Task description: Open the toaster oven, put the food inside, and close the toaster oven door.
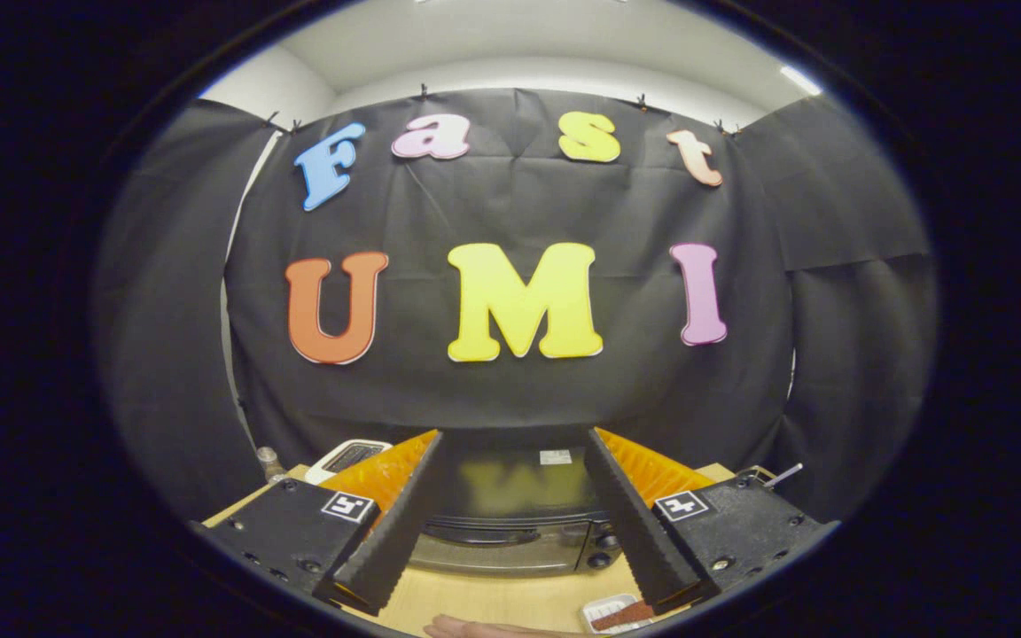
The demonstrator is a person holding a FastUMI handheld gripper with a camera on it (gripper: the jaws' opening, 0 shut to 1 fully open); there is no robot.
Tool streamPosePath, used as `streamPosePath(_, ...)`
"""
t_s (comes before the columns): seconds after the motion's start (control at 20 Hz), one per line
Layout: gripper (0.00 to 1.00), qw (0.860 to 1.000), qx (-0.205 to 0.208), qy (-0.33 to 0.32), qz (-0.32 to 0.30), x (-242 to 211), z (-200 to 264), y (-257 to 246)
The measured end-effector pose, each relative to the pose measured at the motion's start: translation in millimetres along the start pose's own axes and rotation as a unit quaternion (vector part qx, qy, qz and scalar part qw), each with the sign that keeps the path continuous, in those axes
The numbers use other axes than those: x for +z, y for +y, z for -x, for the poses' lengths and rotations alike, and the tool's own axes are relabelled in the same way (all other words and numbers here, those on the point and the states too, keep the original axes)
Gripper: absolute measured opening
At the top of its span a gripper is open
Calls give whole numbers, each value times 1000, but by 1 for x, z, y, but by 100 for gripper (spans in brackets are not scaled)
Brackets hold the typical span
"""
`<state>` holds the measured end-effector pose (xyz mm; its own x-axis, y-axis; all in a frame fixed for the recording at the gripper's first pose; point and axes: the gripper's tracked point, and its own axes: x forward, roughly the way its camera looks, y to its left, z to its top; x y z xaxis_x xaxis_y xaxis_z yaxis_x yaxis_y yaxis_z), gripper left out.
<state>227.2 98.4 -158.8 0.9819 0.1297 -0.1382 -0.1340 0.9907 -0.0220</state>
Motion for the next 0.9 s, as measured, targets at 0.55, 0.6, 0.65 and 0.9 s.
streamPosePath(0.55, 100, 977, 25, 205, 46, -127, -85, 32)
streamPosePath(0.6, 100, 975, 27, 219, 39, -134, -84, 33)
streamPosePath(0.65, 100, 971, 24, 233, 40, -140, -83, 32)
streamPosePath(0.9, 100, 969, 25, 245, 28, -143, -78, 33)
